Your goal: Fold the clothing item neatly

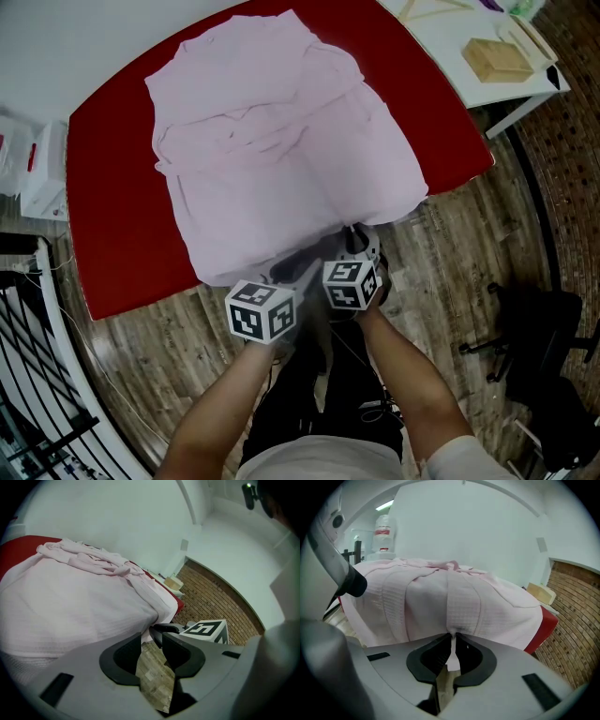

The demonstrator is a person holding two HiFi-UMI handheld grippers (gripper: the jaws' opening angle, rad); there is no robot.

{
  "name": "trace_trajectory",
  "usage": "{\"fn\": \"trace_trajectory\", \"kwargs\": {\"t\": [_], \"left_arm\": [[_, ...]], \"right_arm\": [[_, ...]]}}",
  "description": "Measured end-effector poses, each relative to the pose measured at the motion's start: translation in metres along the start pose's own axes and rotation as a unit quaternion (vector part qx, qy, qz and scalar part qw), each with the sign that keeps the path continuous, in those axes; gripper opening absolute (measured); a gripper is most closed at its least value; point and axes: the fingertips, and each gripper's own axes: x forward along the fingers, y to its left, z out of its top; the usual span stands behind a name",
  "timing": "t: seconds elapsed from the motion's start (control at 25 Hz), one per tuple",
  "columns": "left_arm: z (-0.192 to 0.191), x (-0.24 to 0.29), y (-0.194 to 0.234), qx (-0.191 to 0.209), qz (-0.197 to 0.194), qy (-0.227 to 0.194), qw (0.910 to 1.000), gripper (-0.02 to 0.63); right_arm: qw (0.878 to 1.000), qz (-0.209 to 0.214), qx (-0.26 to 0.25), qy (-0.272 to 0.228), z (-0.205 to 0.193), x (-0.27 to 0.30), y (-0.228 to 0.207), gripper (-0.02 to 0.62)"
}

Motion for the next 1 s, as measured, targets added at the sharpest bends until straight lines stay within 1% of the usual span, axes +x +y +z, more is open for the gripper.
{"fn": "trace_trajectory", "kwargs": {"t": [0.12, 0.44, 0.8, 1.0], "left_arm": [[-0.001, -0.004, 0.003, -0.002, -0.001, -0.001, 1.0000, 0.121], [-0.002, -0.013, 0.013, -0.008, -0.003, -0.007, 0.9999, 0.121], [-0.013, -0.023, 0.024, -0.020, -0.007, -0.007, 0.9998, 0.121], [-0.018, -0.030, 0.032, -0.026, -0.011, -0.012, 0.9995, 0.121]], "right_arm": [[1.000, 0.012, 0.000, 0.001, 0.001, -0.003, 0.004, 0.021], [0.999, 0.041, 0.004, -0.006, -0.003, -0.021, 0.016, 0.017], [0.999, 0.045, 0.017, -0.012, -0.012, -0.056, 0.031, 0.015], [0.999, 0.047, 0.008, -0.014, -0.013, -0.062, 0.039, 0.015]]}}
